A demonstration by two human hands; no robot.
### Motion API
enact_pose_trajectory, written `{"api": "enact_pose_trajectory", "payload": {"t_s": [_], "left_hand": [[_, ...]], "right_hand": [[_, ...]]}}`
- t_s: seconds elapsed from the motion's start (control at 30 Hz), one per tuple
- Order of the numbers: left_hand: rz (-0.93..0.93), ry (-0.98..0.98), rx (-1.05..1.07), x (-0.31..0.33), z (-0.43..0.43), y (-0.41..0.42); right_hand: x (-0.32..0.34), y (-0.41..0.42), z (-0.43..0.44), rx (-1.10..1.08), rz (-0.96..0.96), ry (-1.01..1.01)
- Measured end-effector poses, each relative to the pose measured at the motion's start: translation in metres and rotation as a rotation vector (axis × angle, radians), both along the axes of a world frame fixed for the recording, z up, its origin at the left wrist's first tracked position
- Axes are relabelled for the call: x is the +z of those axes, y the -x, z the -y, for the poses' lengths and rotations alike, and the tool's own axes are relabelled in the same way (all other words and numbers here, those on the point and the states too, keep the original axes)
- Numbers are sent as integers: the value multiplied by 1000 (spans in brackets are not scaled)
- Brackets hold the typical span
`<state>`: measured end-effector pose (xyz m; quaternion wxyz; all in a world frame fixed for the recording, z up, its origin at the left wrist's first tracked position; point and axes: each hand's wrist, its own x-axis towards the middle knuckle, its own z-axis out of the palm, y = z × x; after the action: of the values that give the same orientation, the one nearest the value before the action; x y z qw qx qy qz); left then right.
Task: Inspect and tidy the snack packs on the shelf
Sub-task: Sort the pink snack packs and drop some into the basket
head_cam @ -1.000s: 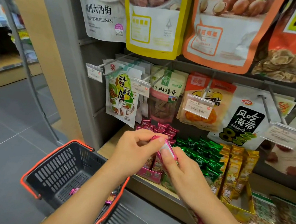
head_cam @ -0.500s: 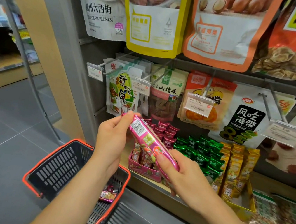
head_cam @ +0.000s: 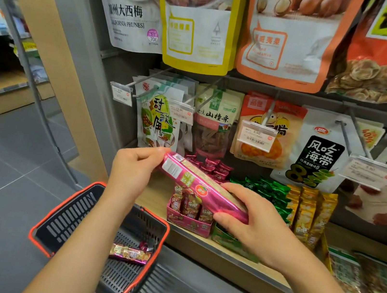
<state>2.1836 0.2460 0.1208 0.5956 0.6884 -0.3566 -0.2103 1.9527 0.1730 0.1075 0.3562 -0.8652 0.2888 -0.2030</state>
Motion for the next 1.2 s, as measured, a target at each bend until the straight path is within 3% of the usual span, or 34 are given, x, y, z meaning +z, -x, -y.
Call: {"api": "enact_pose_trajectory", "payload": {"t_s": [0.13, 0.23, 0.3, 0.4, 0.57, 0.93, 1.2], "left_hand": [[489, -62, 8, -3, -2, -8], [820, -65, -234, -12, -1, 8], [884, -72, -364, -17, 2, 21], [821, -80, -416, -20, 5, 23], [744, -282, -506, -20, 5, 14], [565, -518, -708, -13, -3, 5], [408, -395, -788, -15, -1, 50]], "right_hand": [[-3, 9, 9, -133, -64, 147], [0, 12, 11, -109, -25, 90], [1, 12, 9, -105, -27, 78], [2, 13, 9, -140, -63, 128], [5, 17, 9, -171, -17, 112], [12, 19, 13, -122, 46, -139], [5, 0, -5, -42, 80, -173]]}}
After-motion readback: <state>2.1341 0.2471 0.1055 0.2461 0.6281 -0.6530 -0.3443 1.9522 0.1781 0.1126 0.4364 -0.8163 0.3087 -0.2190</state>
